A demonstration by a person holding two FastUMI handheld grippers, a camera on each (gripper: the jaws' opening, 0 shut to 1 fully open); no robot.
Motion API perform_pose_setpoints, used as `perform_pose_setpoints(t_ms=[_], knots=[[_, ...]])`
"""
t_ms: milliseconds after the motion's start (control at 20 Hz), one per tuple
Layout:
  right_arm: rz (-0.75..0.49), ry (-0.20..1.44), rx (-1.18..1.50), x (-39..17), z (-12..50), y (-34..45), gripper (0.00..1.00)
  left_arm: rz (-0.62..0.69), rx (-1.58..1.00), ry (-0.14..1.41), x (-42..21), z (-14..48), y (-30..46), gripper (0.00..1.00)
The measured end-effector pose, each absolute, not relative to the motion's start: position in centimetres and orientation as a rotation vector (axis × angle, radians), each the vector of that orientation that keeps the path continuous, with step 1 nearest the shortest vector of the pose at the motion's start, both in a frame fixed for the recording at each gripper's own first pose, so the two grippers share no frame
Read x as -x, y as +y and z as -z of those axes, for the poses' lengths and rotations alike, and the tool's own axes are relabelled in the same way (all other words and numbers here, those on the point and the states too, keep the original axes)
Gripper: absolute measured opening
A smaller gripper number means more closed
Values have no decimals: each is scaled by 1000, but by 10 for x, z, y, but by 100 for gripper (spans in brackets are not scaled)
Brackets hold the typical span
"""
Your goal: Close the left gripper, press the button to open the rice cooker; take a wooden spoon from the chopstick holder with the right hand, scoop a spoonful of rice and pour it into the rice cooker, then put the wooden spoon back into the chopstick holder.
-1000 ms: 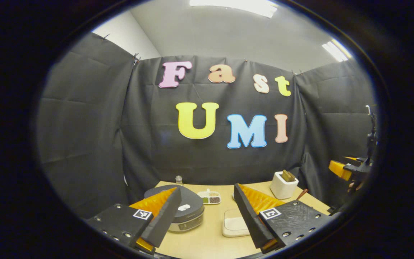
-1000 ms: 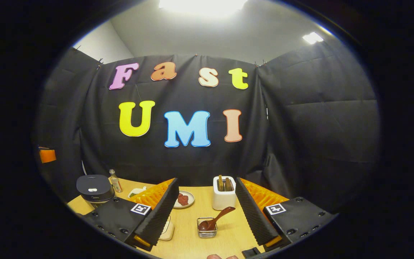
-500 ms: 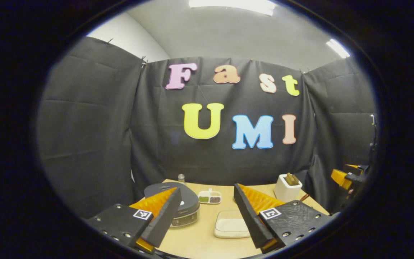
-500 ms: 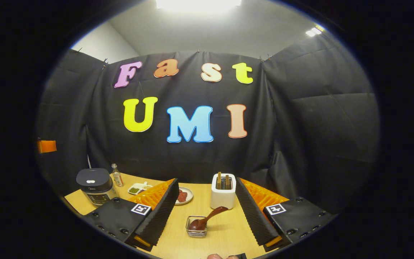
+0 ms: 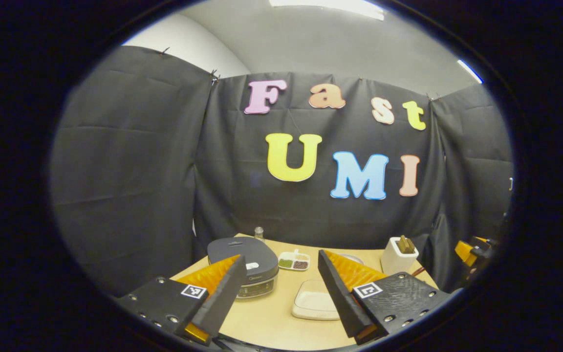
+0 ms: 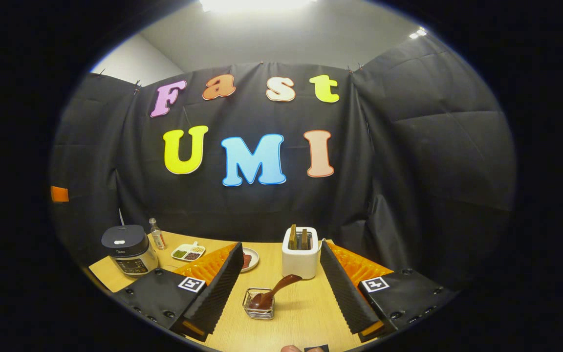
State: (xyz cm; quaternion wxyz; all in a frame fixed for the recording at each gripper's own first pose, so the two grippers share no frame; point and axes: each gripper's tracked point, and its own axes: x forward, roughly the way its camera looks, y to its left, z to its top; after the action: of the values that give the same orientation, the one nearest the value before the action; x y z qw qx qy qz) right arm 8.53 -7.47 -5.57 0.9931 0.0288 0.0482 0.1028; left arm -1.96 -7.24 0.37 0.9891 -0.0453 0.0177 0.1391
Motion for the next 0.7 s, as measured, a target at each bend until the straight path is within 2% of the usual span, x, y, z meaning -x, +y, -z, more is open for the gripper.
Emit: perform_pose_setpoints(t_ms=[50, 150, 200, 300, 350, 400, 450, 600, 650, 700], knots=[[-202, 104, -64, -87, 56, -74, 100, -272, 104, 38, 14, -6, -67, 92], [-180, 107, -62, -89, 56, -73, 97, -239, 131, 44, 1, -6, -60, 91], [-166, 107, -56, -90, 57, -71, 100, -232, 139, 42, -5, -7, -52, 91], [-141, 120, -57, -91, 58, -65, 100, -206, 157, 77, -21, -1, -38, 62], [-128, 120, -64, -92, 56, -61, 100, -180, 160, 91, -28, 3, -36, 59], [-115, 118, -70, -93, 55, -57, 97, -185, 151, 91, -39, 3, -24, 60], [-104, 121, -71, -95, 56, -50, 100, -195, 140, 92, -38, -1, -10, 52], [-78, 135, -71, -98, 58, -31, 100, -149, 135, 132, -60, 5, 6, 27], [-74, 135, -71, -99, 57, -24, 100, -197, 133, 135, -60, 7, 30, 15], [-68, 133, -70, -100, 56, -17, 100, -175, 145, 154, -63, 11, 35, 2]])
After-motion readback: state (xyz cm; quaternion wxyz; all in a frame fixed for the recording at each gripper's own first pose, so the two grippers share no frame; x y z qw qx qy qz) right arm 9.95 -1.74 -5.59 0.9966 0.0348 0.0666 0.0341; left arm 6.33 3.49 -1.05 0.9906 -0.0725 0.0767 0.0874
